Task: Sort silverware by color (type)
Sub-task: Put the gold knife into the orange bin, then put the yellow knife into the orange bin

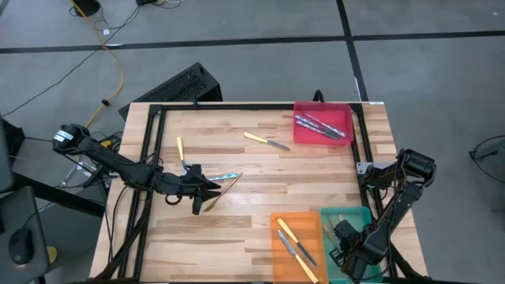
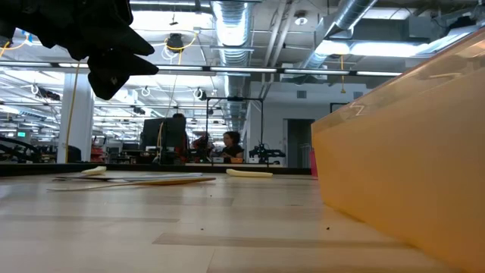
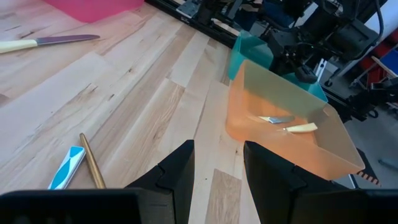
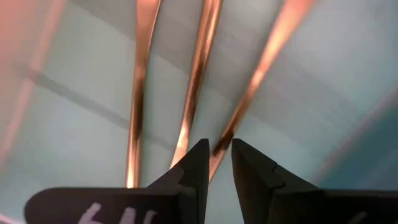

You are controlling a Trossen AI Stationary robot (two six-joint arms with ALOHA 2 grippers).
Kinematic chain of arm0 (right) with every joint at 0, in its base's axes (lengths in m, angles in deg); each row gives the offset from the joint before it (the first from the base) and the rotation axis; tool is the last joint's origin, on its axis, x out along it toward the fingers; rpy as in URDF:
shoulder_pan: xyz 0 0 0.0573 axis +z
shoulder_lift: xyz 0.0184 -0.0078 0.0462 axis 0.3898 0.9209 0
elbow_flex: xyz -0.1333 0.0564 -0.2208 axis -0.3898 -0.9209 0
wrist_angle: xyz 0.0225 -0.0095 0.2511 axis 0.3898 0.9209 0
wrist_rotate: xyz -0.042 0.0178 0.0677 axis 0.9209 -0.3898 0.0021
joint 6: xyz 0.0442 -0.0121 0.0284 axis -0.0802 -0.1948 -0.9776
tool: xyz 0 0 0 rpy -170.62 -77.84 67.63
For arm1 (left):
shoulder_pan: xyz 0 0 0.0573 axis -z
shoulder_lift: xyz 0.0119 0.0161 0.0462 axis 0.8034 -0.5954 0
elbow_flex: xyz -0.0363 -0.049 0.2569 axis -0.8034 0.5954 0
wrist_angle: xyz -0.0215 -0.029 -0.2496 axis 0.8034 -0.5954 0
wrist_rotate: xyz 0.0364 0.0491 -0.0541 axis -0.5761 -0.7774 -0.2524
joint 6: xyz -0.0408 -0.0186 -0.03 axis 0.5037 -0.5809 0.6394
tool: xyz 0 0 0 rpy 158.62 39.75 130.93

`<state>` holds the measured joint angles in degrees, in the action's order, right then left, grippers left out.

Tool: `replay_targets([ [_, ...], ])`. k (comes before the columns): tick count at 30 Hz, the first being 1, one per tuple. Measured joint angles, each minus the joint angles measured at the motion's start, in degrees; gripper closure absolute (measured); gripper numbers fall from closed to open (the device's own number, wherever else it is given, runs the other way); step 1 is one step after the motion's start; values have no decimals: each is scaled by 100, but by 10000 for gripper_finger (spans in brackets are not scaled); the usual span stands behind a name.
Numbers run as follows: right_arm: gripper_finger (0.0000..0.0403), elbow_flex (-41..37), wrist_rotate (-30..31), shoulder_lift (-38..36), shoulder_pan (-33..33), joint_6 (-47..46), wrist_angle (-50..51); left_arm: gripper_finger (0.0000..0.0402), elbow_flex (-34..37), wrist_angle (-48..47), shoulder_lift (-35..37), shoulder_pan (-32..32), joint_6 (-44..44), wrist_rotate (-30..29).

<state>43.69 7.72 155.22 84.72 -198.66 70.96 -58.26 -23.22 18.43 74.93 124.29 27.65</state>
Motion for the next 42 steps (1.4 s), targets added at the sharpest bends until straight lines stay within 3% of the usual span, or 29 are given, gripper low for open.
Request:
replay_targets([
  [25, 310, 294, 190, -7, -4, 216, 76, 280, 0, -469, -1, -2, 152, -28],
  [35, 310, 728, 214, -11, -9, 358, 654, 280, 0, -614, -2, -54, 153, -83],
  [42, 310, 1091, 845, -13, -9, 381, 1027, 280, 0, -649, -2, -177, 173, -83],
])
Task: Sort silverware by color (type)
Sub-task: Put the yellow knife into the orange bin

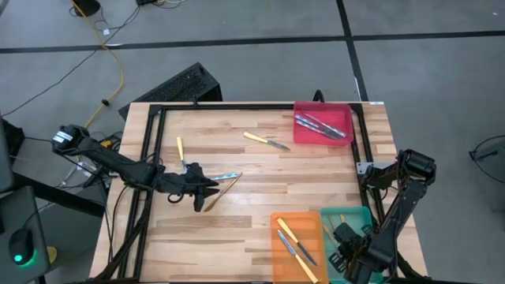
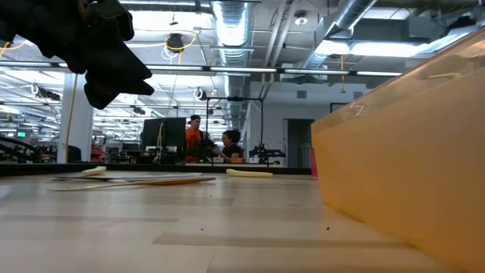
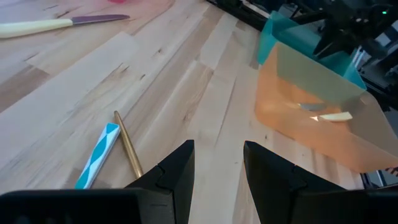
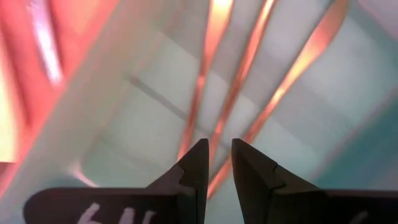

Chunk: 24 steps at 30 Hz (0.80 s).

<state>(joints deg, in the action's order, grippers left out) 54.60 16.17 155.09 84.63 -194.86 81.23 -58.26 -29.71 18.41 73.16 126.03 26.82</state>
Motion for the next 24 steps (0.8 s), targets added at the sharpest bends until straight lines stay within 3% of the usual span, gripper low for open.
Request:
replay_targets([
  [11, 310, 451, 1197, -2, 0, 155, 276, 280, 0, -964, 2, -441, 125, -130],
  [17, 310, 451, 1830, -1, -105, 242, 253, 280, 0, -2424, 2, -903, 1577, -980],
  [24, 310, 451, 1891, 0, -290, 471, 198, 280, 0, -4112, 2, -1295, 2619, -1665],
])
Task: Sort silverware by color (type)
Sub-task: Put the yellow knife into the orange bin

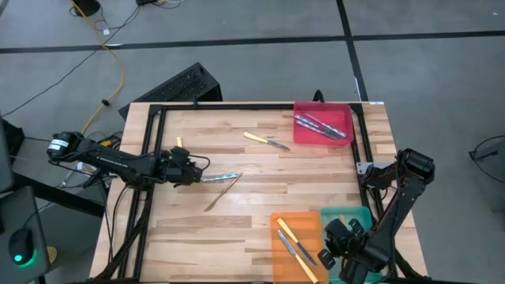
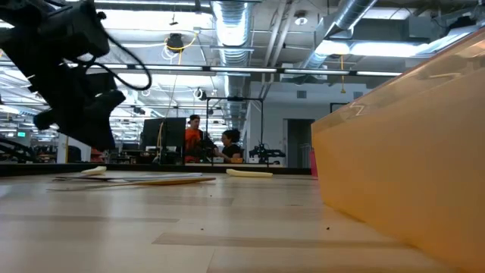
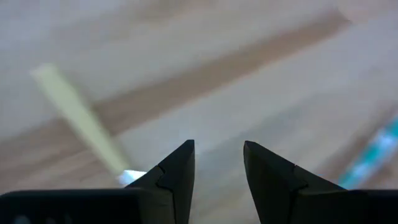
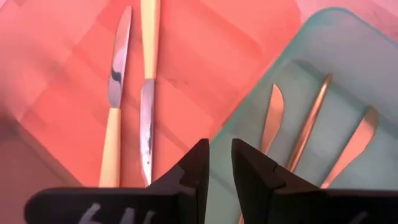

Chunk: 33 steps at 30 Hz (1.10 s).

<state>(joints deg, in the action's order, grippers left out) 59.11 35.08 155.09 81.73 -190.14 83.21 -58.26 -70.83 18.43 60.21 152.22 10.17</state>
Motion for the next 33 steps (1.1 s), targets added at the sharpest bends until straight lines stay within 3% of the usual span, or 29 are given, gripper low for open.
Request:
replay_targets([
  [5, 310, 0, 0, -2, -97, 114, -35, 280, 0, -727, 2, -67, 799, -877],
  [11, 310, 0, 257, 0, -123, 132, -64, 280, 0, -1138, 2, -401, 1202, -1216],
  [20, 310, -2, 567, 0, -121, 222, -80, 280, 0, -1104, 2, -1088, 725, -1156],
  [33, 310, -2, 601, 0, -200, 427, -103, 280, 291, -83, 0, -1301, 132, -745],
])
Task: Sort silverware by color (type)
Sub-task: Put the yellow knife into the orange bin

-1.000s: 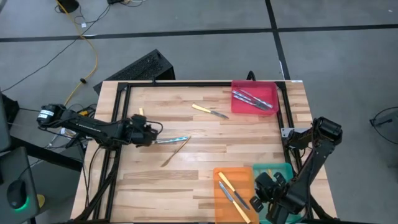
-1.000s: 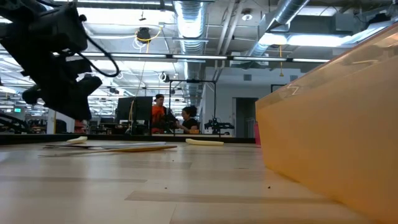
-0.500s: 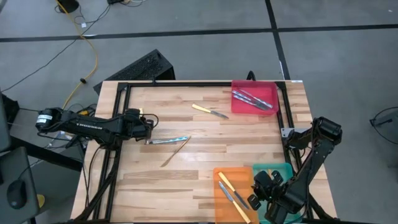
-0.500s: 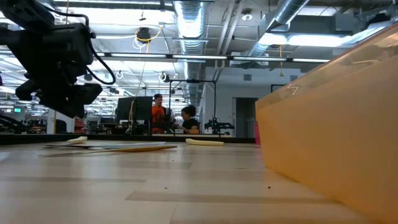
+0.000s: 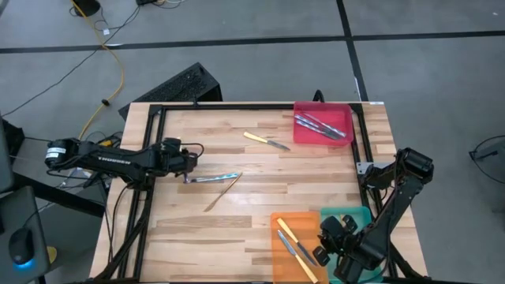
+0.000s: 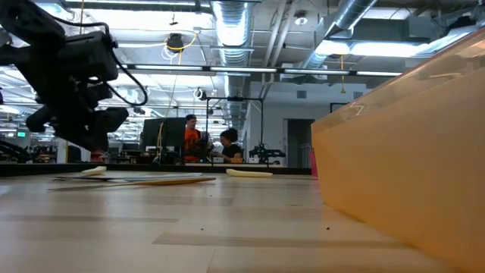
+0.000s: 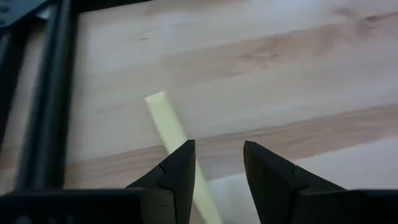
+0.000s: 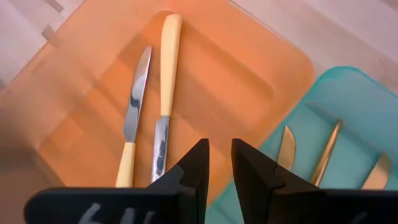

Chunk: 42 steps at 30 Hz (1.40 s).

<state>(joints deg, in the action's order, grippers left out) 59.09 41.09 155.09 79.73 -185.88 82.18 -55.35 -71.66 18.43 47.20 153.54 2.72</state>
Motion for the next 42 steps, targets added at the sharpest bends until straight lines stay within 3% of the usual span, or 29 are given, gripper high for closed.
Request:
replay_targets([
  [11, 310, 0, 127, 0, -29, 116, -14, 280, 590, 336, 0, 0, 737, 41],
  [18, 310, 0, 410, 0, -33, 287, -45, 280, 898, 1014, 0, 0, 759, 190],
  [30, 310, 0, 418, 0, -33, 306, -33, 282, 987, 1073, -2, 0, 697, 453],
  [42, 310, 0, 705, 0, -33, 456, -20, 382, 982, 1194, 2, 0, 298, 636],
])
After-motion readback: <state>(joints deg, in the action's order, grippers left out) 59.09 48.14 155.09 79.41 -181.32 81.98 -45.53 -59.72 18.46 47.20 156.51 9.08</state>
